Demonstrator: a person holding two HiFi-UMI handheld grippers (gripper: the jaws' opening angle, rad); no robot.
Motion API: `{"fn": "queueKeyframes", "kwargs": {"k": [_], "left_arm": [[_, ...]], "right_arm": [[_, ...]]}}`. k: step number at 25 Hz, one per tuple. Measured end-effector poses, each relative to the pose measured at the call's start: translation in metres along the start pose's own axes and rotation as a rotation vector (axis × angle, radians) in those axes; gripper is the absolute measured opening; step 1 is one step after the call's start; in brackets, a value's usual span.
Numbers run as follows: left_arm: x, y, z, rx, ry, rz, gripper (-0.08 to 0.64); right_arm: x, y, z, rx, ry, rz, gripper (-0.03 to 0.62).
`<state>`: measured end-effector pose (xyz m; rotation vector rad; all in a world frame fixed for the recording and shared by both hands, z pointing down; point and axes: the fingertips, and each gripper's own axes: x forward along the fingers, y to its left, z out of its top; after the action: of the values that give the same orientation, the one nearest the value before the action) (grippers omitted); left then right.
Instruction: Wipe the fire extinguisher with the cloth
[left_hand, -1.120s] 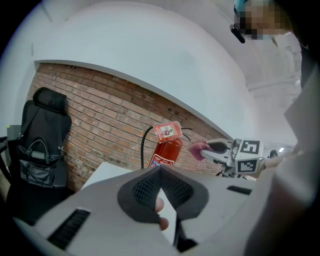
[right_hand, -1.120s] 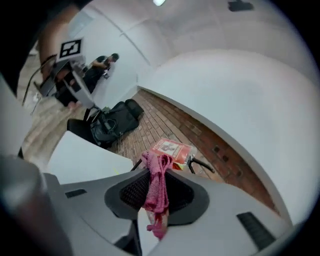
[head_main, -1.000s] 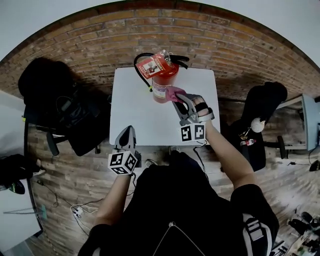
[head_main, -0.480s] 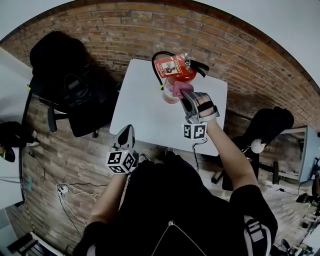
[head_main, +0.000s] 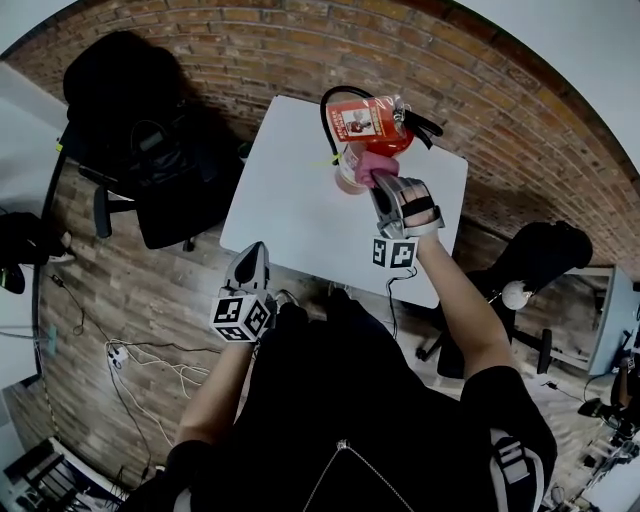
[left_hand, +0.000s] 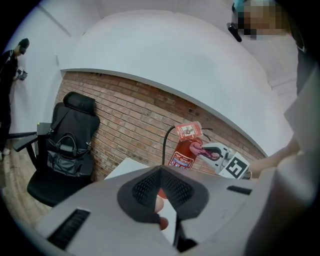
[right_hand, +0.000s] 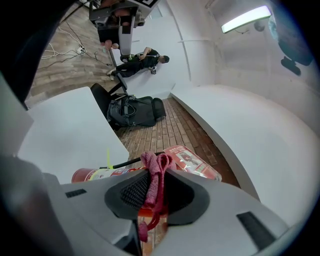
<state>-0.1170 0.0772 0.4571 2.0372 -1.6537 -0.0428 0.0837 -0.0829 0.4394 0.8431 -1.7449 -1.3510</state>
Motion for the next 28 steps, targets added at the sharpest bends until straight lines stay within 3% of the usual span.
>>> {"fn": "queueKeyframes", "kwargs": {"k": [28], "left_arm": [[-0.029,0.032,-0.029,-0.054,0.021,0.105,0.026]], "right_arm": [[0.019,0.070,-0.001,0.047,0.002,0.059,0.100]]}}
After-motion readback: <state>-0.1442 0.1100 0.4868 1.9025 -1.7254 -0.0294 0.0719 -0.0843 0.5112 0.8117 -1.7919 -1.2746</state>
